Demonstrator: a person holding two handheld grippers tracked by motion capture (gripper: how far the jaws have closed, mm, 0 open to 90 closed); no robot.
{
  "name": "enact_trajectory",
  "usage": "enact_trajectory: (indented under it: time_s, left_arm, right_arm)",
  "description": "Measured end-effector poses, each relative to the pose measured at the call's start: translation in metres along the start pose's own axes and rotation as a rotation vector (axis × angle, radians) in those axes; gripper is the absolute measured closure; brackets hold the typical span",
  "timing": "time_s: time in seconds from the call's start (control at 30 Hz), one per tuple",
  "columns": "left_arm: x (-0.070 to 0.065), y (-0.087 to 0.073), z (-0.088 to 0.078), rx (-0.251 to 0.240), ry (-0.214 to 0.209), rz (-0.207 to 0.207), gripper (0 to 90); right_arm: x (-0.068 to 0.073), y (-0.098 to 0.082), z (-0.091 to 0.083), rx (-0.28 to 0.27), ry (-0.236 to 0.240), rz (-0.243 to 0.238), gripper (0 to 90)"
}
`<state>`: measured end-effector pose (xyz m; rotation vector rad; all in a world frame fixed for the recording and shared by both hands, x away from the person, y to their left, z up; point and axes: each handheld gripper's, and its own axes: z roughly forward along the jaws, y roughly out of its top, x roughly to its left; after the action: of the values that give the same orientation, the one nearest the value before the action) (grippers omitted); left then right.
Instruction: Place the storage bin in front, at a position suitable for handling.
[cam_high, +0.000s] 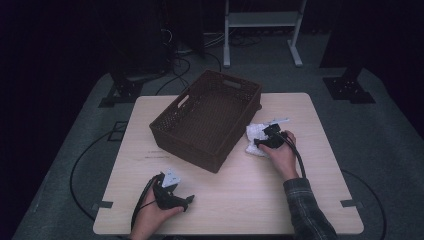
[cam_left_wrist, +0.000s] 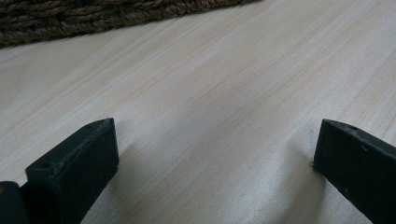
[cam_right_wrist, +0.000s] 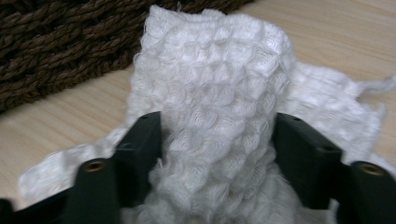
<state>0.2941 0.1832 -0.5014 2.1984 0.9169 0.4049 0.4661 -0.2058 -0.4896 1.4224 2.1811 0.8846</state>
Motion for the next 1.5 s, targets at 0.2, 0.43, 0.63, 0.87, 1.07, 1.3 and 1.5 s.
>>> enact_trajectory:
  time_s: [0.2,0.43,0.63,0.87,1.07,1.3,1.5]
  left_arm:
    - [0.000,0.000,0.000,-0.001,0.000,0.000,0.0]
    - [0.000,0.000,0.000,-0.001,0.000,0.000,0.0]
    - [0.000,0.000,0.000,0.000,0.000,0.000,0.0]
    - [0.000,0.000,0.000,0.001,0.001,-0.001,0.0]
    - [0.000,0.001,0.000,0.004,0.004,-0.002,0.0]
    - [0.000,0.000,0.000,0.003,0.004,-0.002,0.0]
    - [0.000,0.000,0.000,0.000,0.005,-0.002,0.0]
  right_arm:
    - [-0.008,-0.001,-0.005,-0.002,0.018,0.000,66.7]
    - [-0.013,-0.001,-0.010,0.008,0.041,-0.006,75.5]
    - [-0.019,0.001,-0.027,-0.003,0.055,-0.005,75.6]
    - [-0.021,-0.003,-0.052,-0.026,0.062,-0.033,75.5]
    - [-0.020,-0.008,-0.074,-0.040,0.061,-0.056,75.5]
    - [-0.018,-0.023,-0.092,-0.052,0.086,-0.069,75.3]
    - [-0.018,-0.040,-0.104,-0.057,0.091,-0.076,75.3]
